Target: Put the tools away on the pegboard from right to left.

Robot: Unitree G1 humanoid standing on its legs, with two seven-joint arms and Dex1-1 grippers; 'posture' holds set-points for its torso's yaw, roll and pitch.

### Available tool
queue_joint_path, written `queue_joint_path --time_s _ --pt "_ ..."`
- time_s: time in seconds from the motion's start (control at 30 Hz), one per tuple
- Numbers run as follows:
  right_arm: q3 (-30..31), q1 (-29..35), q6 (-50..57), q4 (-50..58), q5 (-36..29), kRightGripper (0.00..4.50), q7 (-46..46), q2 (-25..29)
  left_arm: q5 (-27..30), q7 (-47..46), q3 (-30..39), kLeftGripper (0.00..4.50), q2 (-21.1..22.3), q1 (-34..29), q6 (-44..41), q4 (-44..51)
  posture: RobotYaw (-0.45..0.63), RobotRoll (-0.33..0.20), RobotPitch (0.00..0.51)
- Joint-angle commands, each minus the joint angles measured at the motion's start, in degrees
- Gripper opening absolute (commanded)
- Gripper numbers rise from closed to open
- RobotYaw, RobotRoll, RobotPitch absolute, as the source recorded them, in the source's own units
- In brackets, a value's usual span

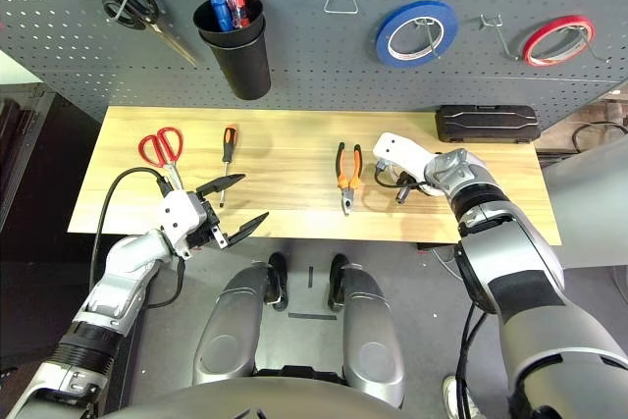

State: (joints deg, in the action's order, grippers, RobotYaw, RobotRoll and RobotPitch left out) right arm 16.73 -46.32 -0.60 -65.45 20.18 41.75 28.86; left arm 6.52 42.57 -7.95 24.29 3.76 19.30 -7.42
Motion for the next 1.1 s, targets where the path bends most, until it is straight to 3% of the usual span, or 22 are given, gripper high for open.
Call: queue_joint_path --time_s 0.03,0.2,0.33,0.53,0.77,1.1 --pt "-3.84 8.76 -4.22 9.29 -3.06 0.03 -3.85 3.58 -0.66 -0.13 -0.58 4.5 -0.46 -0.61 0.98 -0.79 0.14 0.0 0.292" --pt "-10.36 22.53 -4.44 27.46 -6.03 0.03 -11.3 6.31 -0.31 -0.57 -0.08 4.5 -0.99 0.35 1.57 -1.44 0.12 0.0 0.268" --pt "-15.82 34.47 -10.86 40.31 -6.53 0.03 -21.05 6.02 0.09 -0.46 0.41 4.5 -0.88 0.67 1.91 -1.46 0.11 0.0 0.253" --pt "-19.79 41.92 -18.02 46.07 -5.69 0.03 -31.94 3.98 0.43 -0.23 1.18 4.5 -0.47 0.91 2.35 -1.4 0.11 0.0 0.238" --pt "-21.89 39.21 -25.75 45.53 -4.28 0.03 -38.71 5.64 0.34 0.0 1.73 4.5 -0.65 1.75 2.81 -2.62 0.09 0.0 0.219" --pt "-21.27 30.48 -36.47 34.43 -1.28 0.03 -42.46 11.31 0.35 -0.01 2.02 4.5 -1.22 3.6 4.27 -5.27 0.09 0.0 0.2"
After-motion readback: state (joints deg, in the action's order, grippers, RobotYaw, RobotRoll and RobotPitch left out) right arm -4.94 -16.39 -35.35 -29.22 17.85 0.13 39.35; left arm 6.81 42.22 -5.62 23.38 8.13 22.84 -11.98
